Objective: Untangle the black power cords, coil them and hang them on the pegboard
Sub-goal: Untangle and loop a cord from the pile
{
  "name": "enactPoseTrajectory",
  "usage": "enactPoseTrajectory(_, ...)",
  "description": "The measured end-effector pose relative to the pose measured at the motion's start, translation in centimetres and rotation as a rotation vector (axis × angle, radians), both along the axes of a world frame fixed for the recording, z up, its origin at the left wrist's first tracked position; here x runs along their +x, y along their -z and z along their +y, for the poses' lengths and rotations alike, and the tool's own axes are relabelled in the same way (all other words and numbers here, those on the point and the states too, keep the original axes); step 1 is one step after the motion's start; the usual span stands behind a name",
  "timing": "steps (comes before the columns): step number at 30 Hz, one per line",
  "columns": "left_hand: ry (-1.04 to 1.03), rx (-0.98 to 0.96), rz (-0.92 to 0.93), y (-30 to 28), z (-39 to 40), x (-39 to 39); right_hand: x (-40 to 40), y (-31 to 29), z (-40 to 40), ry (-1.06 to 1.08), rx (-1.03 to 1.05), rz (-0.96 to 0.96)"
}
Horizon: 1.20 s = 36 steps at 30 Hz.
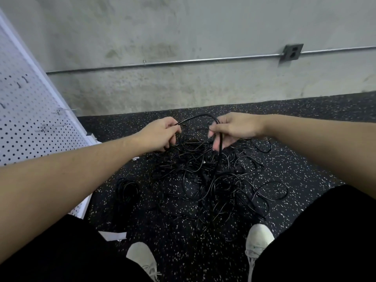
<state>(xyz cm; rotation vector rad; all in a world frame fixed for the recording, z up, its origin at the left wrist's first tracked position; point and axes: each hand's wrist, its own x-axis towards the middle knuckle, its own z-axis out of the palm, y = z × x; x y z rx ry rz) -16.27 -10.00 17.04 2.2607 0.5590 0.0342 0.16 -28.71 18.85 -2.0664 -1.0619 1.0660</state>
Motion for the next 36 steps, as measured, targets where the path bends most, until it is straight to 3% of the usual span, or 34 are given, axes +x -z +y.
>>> enactPoseTrajectory(4,0.103,-0.043,0.032,1.0,0.8,-0.9,-1.9,-1.2,1.9,0.017,0.143,0.070)
enactPoseTrajectory(6,0.149,-0.027,-0.102,1.0,0.2,-1.2,-2.9,-1.5,2.9,0.033,0.190,0.093)
enactPoseTrajectory(9,-0.015,0.174,-0.420,0.5,-0.8,-1.2,-3.8,-1.7,4.1,0.097,0.273,0.146)
enactPoseTrajectory(10,-0.052,0.165,-0.441,0.2,-1.2,-1.3,-3.9,-1.8,4.4,0.132,0.299,0.171)
enactPoseTrajectory(13,0.077,-0.084,-0.154,0.2,-2.0,-1.5,-4.1,-2.2,5.0,0.193,0.340,0.236)
enactPoseTrajectory(15,0.191,-0.112,0.031,1.0,-2.5,-1.6,-4.5,-2.3,5.2,0.230,0.359,0.298)
enactPoseTrajectory(17,0.217,-0.124,0.056,1.5,-3.0,-1.4,-4.9,-2.4,5.6,0.258,0.381,0.316)
enactPoseTrajectory(20,0.139,-0.287,0.035,0.8,-3.5,-1.5,-4.6,-2.5,6.0,0.268,0.439,0.334)
enactPoseTrajectory(23,0.084,-0.384,-0.043,-0.4,-3.2,-2.0,-4.0,-1.9,5.5,0.113,0.342,0.190)
enactPoseTrajectory(29,-0.189,-0.653,-0.303,-2.3,-1.8,-2.8,-4.5,-0.1,3.5,-0.452,-0.231,-0.179)
enactPoseTrajectory(36,-0.379,-0.782,-0.464,-2.2,0.1,-3.6,-3.5,0.8,4.1,-0.408,-0.072,-0.469)
